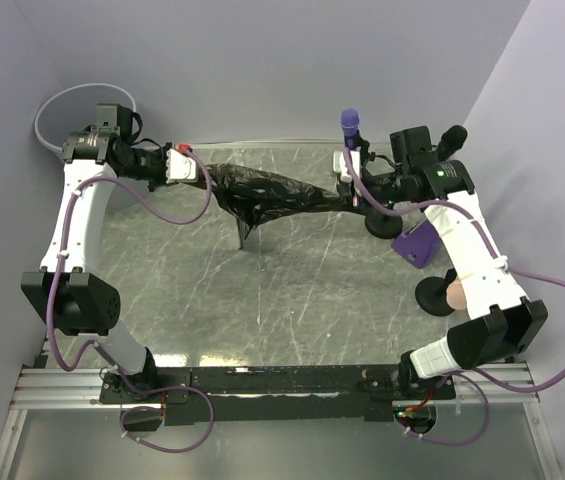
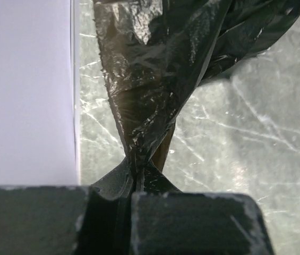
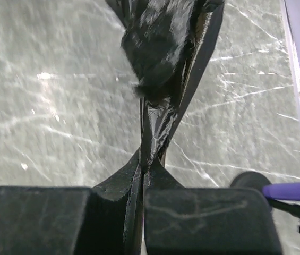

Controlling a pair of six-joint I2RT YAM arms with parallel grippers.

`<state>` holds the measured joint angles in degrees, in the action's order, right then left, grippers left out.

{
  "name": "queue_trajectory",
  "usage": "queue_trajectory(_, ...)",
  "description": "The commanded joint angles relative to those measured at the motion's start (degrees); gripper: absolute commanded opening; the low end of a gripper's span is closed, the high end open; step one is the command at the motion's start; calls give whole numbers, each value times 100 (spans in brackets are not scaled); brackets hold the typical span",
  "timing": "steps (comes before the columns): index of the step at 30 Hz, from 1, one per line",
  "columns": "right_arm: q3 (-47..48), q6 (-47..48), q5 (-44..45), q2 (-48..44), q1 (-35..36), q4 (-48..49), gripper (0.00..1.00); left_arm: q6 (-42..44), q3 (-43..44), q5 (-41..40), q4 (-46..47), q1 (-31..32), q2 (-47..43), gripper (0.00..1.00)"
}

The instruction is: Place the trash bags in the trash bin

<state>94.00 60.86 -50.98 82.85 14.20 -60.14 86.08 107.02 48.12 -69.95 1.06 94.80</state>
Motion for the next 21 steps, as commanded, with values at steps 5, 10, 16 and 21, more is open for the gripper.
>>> queue_trajectory(5,-548,1945,711,-611,13,-744,0,1191,56,-557,376,-88,-76,1)
queue_trajectory(10,-1031,2517,1125,-901,22,-745,0,1315,161,-690,711,-88,47,1)
queue_trajectory(16,-1726,2949,1599,-1244,22,-517,0,1121,82,-786,1124,-88,108,1)
queue_trajectory(21,-2244,3274,2021,-1455,22,-209,0,1051,-102,-848,1370,-88,64,1)
